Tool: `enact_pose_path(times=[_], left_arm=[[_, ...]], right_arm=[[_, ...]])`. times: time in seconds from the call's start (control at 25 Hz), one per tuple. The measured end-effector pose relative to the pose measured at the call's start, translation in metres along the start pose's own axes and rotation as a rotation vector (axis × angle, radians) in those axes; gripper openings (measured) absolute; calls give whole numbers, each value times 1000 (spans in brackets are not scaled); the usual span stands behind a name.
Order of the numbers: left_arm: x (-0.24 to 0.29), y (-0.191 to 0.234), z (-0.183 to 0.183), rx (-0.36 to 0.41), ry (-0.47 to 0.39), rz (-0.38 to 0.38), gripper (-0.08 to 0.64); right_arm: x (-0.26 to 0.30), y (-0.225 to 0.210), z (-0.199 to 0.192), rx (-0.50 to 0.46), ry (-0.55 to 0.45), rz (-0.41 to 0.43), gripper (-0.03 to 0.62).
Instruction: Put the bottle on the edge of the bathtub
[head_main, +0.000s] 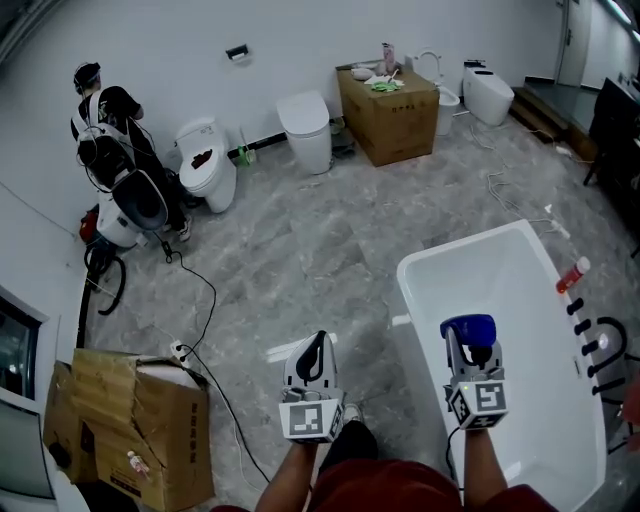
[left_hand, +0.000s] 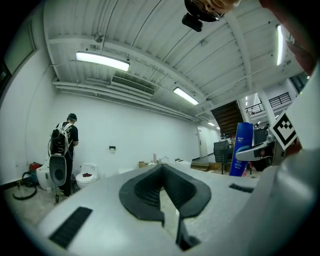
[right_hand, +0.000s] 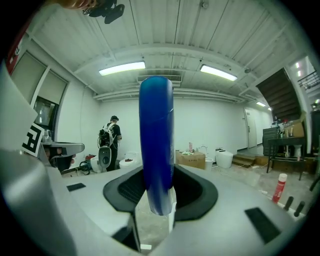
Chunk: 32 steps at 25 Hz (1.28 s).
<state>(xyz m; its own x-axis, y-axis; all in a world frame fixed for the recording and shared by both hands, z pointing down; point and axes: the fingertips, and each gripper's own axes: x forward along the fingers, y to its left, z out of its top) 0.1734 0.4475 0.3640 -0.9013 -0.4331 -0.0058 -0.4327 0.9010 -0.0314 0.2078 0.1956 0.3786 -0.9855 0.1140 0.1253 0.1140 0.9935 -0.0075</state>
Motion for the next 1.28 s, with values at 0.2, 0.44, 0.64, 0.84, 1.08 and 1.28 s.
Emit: enact_pose_path(times=[0.2, 0.44, 0.64, 0.84, 1.08, 1.28], left_arm=[[55, 61, 3, -15, 0, -8, 5], [106, 112, -8, -19, -5, -39, 5], [150, 129, -4, -34, -13, -55, 5], [211, 127, -12, -37, -5, -87, 5], [319, 115, -24, -11, 10, -150, 5], [414, 99, -15, -20, 16, -220, 5]], right_arm=[[78, 24, 9, 10, 12, 3, 152], [149, 43, 8, 8, 18, -11, 152], [188, 33, 15, 8, 12, -38, 152], [230, -3, 9, 27, 9, -83, 152], [309, -65, 5, 65, 14, -154, 152], [363, -120, 14, 90, 19, -222, 152]])
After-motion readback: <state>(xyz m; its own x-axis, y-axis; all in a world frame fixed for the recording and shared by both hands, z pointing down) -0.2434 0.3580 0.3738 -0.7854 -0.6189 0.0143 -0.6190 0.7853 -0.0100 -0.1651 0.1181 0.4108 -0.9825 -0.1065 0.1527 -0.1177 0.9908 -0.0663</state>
